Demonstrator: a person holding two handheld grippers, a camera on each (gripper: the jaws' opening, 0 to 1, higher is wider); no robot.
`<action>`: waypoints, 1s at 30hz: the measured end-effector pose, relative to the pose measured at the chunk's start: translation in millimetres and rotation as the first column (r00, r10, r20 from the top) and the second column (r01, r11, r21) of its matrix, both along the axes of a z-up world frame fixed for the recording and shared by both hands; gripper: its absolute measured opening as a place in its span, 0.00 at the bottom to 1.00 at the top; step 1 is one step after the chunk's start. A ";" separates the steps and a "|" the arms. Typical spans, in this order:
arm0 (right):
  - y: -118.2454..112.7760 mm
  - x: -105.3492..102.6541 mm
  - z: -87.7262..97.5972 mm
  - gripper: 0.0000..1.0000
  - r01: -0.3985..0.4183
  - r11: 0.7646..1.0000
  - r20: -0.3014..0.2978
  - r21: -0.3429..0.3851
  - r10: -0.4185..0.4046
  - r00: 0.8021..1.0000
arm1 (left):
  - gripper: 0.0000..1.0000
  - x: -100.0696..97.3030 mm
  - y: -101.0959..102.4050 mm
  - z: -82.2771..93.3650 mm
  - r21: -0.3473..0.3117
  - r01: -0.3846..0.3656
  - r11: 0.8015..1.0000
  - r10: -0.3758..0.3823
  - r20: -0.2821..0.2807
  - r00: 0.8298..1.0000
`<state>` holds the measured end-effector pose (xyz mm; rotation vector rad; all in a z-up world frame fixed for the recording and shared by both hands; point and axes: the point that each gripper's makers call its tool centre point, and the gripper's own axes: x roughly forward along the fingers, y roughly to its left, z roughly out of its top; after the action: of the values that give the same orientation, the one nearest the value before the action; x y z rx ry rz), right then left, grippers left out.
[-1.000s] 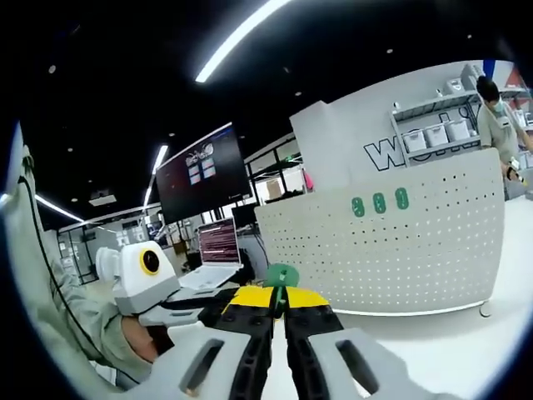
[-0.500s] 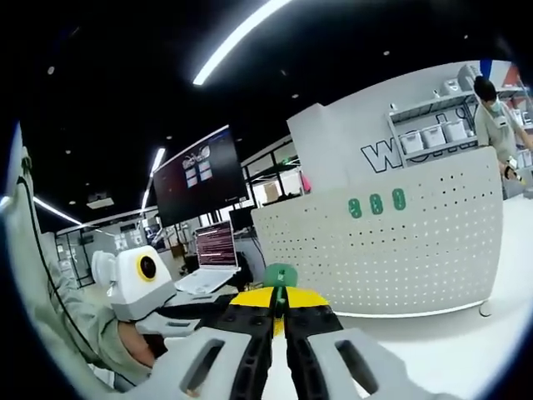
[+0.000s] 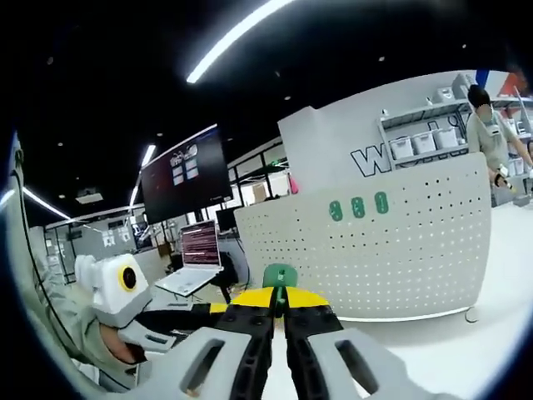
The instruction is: Insert the hook assembly into the mounting plate slot until the hook locks in place.
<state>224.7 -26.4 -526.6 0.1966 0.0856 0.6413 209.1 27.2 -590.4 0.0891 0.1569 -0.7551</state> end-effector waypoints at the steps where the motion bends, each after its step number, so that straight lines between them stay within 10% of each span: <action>1: -3.4 2.1 -2.1 0.02 0.011 1.000 0.007 -0.020 -0.011 1.000 | 0.36 -0.7 0.9 -3.6 0.011 0.001 1.000 -0.001 -0.002 1.000; 30: -103.9 85.4 38.6 0.02 0.358 0.932 0.170 -0.063 -0.343 0.924 | 0.54 -23.9 57.4 -28.0 0.085 -0.156 0.984 0.157 -0.007 0.988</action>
<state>310.1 -130.3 -488.0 0.0669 -0.0710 0.2912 185.2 84.5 -618.4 0.1504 0.2067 -0.5924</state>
